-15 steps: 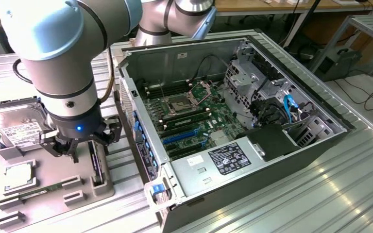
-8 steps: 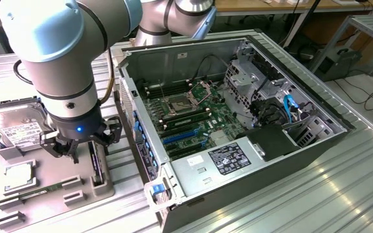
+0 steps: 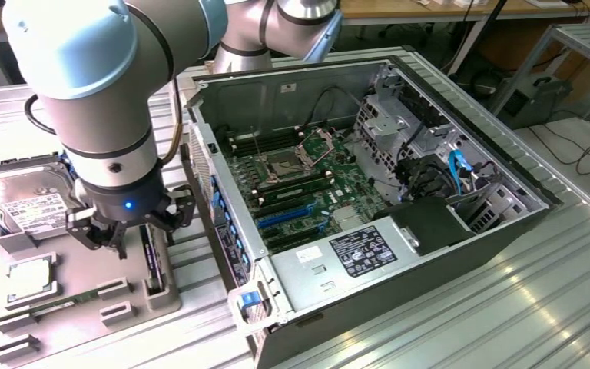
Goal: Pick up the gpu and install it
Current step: 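Pick up the gpu and move the gpu toward the slot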
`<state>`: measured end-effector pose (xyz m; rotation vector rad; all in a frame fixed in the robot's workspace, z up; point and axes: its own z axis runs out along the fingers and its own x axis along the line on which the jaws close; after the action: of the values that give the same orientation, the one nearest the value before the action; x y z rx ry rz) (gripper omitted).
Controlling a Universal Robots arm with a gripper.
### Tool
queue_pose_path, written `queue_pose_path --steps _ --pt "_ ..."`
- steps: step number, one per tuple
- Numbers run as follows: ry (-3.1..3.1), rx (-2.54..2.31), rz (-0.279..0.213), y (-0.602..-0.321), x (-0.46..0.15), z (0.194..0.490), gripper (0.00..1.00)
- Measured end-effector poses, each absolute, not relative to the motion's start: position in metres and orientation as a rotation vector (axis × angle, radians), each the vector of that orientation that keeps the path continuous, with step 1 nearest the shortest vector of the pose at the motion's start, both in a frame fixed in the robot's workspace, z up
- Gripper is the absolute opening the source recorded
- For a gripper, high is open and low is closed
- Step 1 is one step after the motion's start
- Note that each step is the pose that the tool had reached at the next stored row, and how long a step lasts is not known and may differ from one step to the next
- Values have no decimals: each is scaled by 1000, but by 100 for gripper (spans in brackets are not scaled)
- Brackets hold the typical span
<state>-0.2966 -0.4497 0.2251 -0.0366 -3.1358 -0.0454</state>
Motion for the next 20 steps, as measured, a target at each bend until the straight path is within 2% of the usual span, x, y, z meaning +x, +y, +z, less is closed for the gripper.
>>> queue_pose_path --steps 2,3,4,5,8,9,10,11,14,15,20 --pt "-3136 -41 -46 -450 -295 225 65" --pt "-3136 -42 -45 -450 -295 225 58" --pt "-3136 -42 -45 -450 -295 225 58" --pt "-3136 -42 -45 -450 -295 225 51" --pt "-3136 -42 -45 -450 -295 225 49" --pt "-3136 -42 -45 -450 -295 225 43" --pt "-3136 -42 -45 -450 -295 225 43" --pt "-3136 -42 -45 -450 -295 225 36" --pt "-3135 -42 -45 -450 -295 225 35" --pt "-3136 -42 -45 -450 -295 225 28" --pt "-3136 -42 -45 -450 -295 225 27"
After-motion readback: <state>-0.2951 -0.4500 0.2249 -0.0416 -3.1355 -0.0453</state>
